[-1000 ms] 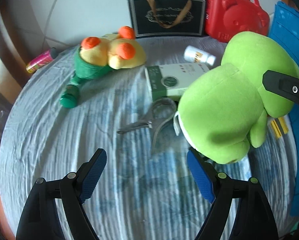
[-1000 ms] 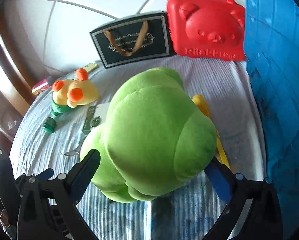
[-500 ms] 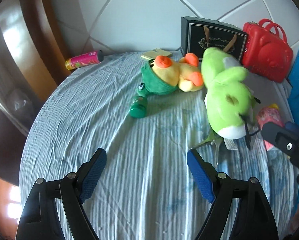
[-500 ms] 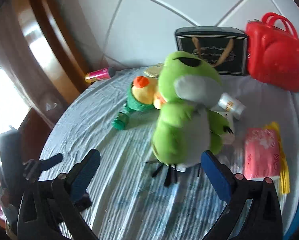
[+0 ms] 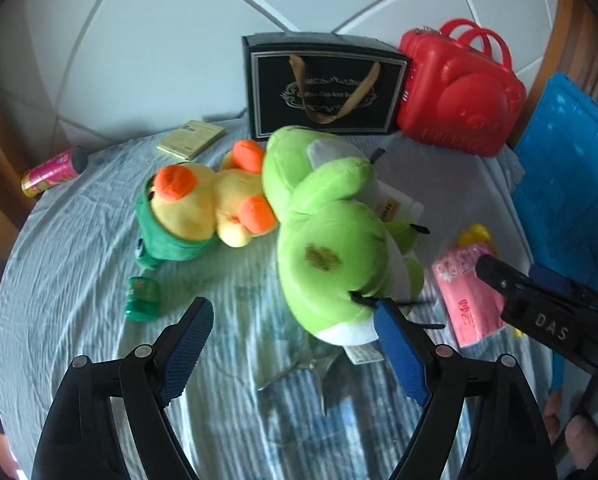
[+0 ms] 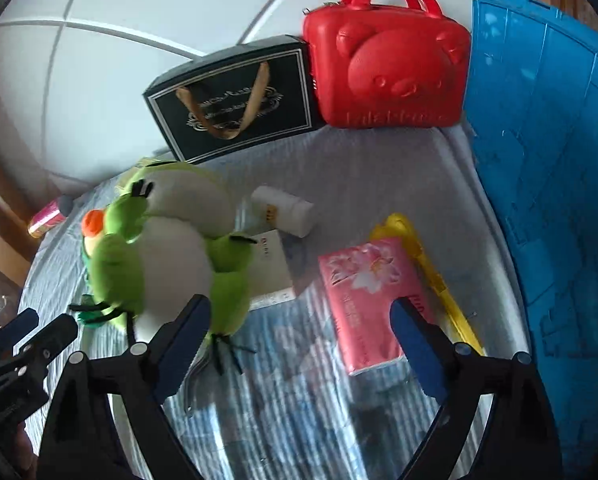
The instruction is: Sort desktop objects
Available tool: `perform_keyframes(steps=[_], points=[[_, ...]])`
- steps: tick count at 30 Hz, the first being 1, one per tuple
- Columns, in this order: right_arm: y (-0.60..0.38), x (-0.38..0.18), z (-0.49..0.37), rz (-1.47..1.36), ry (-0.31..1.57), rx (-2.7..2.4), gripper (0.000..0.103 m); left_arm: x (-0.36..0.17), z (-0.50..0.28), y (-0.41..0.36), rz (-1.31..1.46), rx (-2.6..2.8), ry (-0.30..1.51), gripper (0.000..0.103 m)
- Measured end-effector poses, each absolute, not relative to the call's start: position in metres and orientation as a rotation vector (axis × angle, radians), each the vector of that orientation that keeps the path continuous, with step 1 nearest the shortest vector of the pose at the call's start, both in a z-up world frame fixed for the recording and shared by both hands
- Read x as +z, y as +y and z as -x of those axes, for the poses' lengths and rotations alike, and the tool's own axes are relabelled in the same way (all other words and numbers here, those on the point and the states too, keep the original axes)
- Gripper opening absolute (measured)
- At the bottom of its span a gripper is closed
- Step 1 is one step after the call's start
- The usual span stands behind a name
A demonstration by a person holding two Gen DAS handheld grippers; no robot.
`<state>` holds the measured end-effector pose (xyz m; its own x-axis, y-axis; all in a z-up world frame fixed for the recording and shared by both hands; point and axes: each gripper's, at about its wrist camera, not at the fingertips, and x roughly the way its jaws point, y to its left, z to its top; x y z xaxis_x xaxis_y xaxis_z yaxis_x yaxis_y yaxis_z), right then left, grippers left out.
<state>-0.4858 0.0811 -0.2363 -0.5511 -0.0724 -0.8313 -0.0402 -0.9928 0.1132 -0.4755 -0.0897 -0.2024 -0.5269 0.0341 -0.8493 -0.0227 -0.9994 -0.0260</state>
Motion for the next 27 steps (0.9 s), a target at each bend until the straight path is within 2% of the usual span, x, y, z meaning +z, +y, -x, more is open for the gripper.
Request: perform_keyframes(steps=[4, 9, 11, 15, 18, 27], points=[[0.086, -0.268, 0.525, -1.565, -0.178, -2.697, 0.083, -0.228, 0.491, -0.087, 1.544, 2.738, 0.06, 0.083], [0.038, -0.303, 0.545, -1.614, -0.12, -2.495, 0.083, -0.226, 0.495, -0.13, 1.549, 2.959, 0.259, 0.082], [0.006, -0.308, 0.543, -1.593, -0.098, -2.396, 0.083, -0.23, 0.501, -0.161, 1.639, 3.01, 0.228, 0.08], [-0.064, -0.314, 0.532, -1.539, -0.075, -2.194, 0.083, -0.229, 0.495, -0.206, 1.738, 3.018, 0.02, 0.08], [-0.086, -0.316, 0.52, -1.542, -0.082, -2.114, 0.083, -0.221, 0.483, -0.204, 1.698, 2.992, -0.012, 0.08], [-0.012, -0.255, 0.492, -1.496, -0.039, -2.379, 0.083, -0.242, 0.469, -0.171, 1.664, 2.874, 0.053, 0.081]])
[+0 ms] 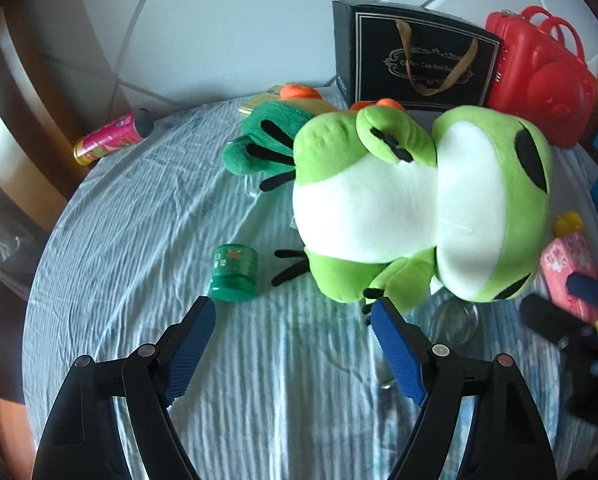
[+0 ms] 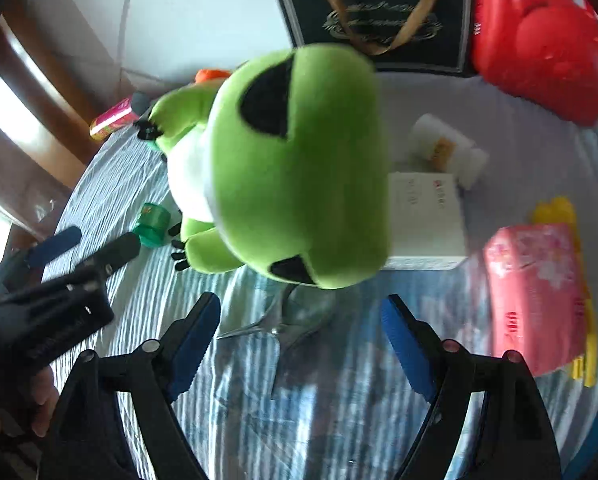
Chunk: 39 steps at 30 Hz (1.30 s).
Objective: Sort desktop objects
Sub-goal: 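Grasp the green white-bellied plush with the left tool while the right tool grips it too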
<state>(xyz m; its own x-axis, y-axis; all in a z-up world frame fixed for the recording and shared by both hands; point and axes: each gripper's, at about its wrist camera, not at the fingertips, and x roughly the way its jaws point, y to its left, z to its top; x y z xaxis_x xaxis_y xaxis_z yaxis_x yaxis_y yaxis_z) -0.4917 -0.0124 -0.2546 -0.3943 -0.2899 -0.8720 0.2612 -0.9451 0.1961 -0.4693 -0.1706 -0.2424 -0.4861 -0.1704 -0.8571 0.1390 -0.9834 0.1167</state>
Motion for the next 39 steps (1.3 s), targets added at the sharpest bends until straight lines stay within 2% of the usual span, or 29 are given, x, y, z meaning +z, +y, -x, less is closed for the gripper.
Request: perform_keyframes(steps=[2, 4, 5, 10, 14, 19, 26, 31, 35, 39], points=[[-0.007, -0.24, 0.492, -1.459, -0.04, -2.447, 0.085, -0.247, 0.471, -0.171, -1.495, -2.567, -0.042, 0.081], [-0.009, -0.23, 0.494, -1.42, -0.034, -2.493, 0.1, -0.249, 0.471, -0.176, -1.493, -2.574, -0.015, 0.081], [-0.013, -0.226, 0.495, -1.399, -0.026, -2.511, 0.103, -0.25, 0.472, -0.178, -1.494, -2.573, -0.008, 0.081], [-0.036, -0.231, 0.514, -1.389, 0.012, -2.508, 0.103, -0.257, 0.483, -0.188, -1.494, -2.582, 0.005, 0.081], [-0.046, -0.26, 0.533, -1.434, 0.059, -2.529, 0.103, -0.262, 0.499, -0.191, -1.495, -2.607, 0.054, 0.08], [-0.003, -0.263, 0.557, -1.468, -0.125, -2.579, 0.103, -0.271, 0.523, -0.182, -1.519, -2.645, 0.108, 0.081], [0.009, -0.269, 0.577, -1.483, -0.188, -2.536, 0.103, -0.275, 0.531, -0.169, -1.518, -2.638, 0.114, 0.081], [-0.002, -0.266, 0.574, -1.454, -0.091, -2.501, 0.103, -0.272, 0.517, -0.172, -1.559, -2.686, 0.188, 0.081], [-0.012, -0.257, 0.572, -1.405, 0.007, -2.52, 0.103, -0.287, 0.521, -0.157, -1.596, -2.695, 0.128, 0.081], [-0.015, -0.266, 0.579, -1.43, 0.027, -2.501, 0.103, -0.3, 0.533, -0.151, -1.606, -2.71, 0.128, 0.081]])
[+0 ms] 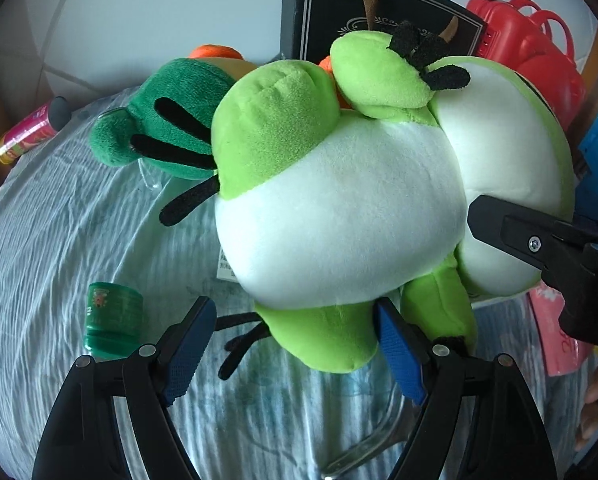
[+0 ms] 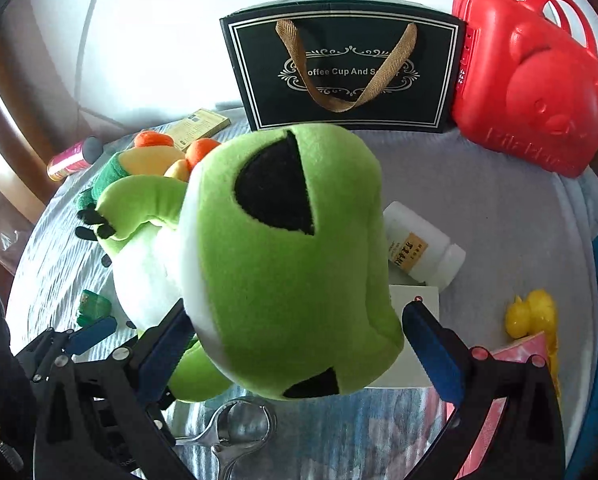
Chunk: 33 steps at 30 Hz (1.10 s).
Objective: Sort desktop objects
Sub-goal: 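Grasp the green white-bellied plush with the left tool while the right tool grips it too, then lift the green plush with both tools and carry it over the blue bin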
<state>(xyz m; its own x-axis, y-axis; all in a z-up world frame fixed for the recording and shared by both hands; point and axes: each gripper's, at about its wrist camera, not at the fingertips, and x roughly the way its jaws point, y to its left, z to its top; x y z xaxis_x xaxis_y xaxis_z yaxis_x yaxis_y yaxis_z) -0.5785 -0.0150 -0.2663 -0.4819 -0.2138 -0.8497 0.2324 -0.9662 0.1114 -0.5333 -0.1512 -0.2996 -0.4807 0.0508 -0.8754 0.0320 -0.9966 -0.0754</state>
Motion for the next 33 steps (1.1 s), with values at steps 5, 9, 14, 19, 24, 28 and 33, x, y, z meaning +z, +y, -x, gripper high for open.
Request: perform_keyframes(steps=[5, 9, 14, 19, 24, 28, 33], points=[[-0.012, -0.276, 0.587, -1.448, -0.012, -2.482, 0.103, -0.31, 0.541, -0.147, 1.584, 2.643, -0.158, 0.063], [-0.017, -0.282, 0.591, -1.428, 0.013, -2.49, 0.098, -0.307, 0.54, -0.146, 1.546, 2.684, -0.13, 0.052], [-0.018, -0.276, 0.586, -1.375, 0.01, -2.507, 0.086, -0.295, 0.531, -0.143, 1.488, 2.76, -0.052, 0.045], [-0.014, -0.259, 0.573, -1.326, -0.026, -2.502, 0.081, -0.268, 0.512, -0.143, 1.399, 2.825, 0.0, 0.044], [-0.01, -0.221, 0.547, -1.209, -0.06, -2.524, 0.081, -0.226, 0.485, -0.146, 1.272, 2.897, 0.028, 0.044], [-0.008, -0.182, 0.52, -1.122, -0.082, -2.554, 0.081, -0.187, 0.459, -0.145, 1.179, 2.938, 0.041, 0.044], [-0.003, -0.137, 0.477, -1.039, -0.116, -2.594, 0.081, -0.144, 0.417, -0.139, 1.084, 2.961, 0.065, 0.044]])
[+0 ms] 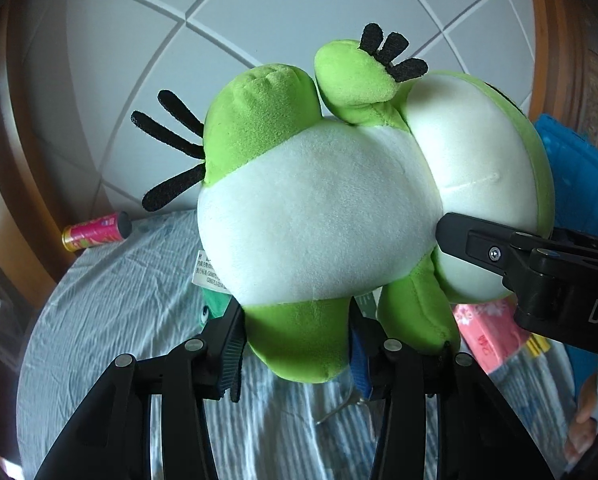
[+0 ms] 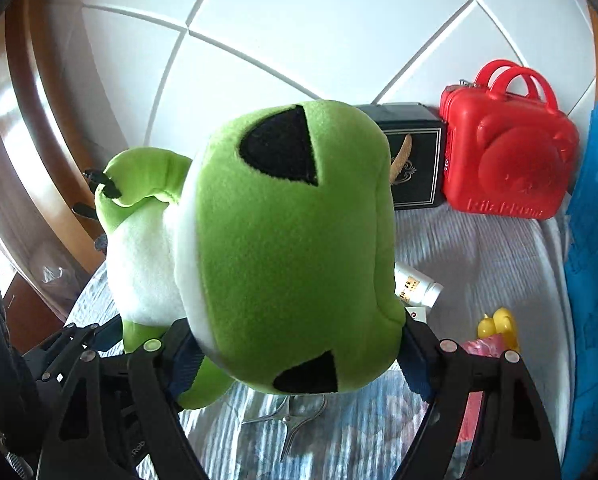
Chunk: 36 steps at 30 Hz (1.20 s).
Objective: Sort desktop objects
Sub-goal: 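Lift the green plush with both tools and carry it over the blue bin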
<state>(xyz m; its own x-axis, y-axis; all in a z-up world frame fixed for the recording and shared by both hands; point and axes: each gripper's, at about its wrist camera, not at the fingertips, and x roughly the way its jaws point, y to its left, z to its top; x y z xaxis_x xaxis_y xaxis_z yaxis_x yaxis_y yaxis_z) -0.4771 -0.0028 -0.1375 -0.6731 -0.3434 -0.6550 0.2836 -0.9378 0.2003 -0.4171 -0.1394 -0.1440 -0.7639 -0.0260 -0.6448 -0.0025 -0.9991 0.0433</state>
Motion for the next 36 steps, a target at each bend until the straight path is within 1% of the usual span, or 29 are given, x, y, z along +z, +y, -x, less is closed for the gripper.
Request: perform_keyframes(steps=[7, 10, 15, 20, 26, 30, 33, 35, 36], points=[[0.017, -0.074, 0.402, -0.932, -0.188, -2.705, 0.081, -0.083, 0.356, -0.115, -0.95, -3.074, -0.131, 0.045], [0.034, -0.043, 0.361, -0.881, -0.202, -2.791, 0.081, -0.057, 0.326, -0.093, -0.901, -3.165, -0.158, 0.045], [0.084, 0.005, 0.302, -0.807, -0.222, -2.936, 0.081, -0.021, 0.297, -0.04, -0.826, -3.299, -0.171, 0.045], [0.154, 0.041, 0.26, -0.744, -0.208, -3.042, 0.081, 0.005, 0.28, 0.036, -0.782, -3.393, -0.187, 0.046], [0.266, 0.076, 0.223, -0.636, -0.166, -3.112, 0.081, 0.028, 0.271, 0.153, -0.685, -3.434, -0.153, 0.046], [0.343, 0.096, 0.214, -0.63, -0.114, -3.124, 0.081, 0.036, 0.279, 0.226, -0.706, -3.414, -0.16, 0.047], [0.391, 0.099, 0.22, -0.653, -0.114, -3.115, 0.081, 0.042, 0.275, 0.278, -0.757, -3.397, -0.172, 0.048], [0.415, 0.094, 0.227, -0.667, -0.133, -3.109, 0.081, 0.04, 0.28, 0.295, -0.78, -3.386, -0.194, 0.051], [0.426, 0.091, 0.23, -0.674, -0.144, -3.106, 0.082, 0.039, 0.281, 0.302, -0.792, -3.381, -0.201, 0.056]])
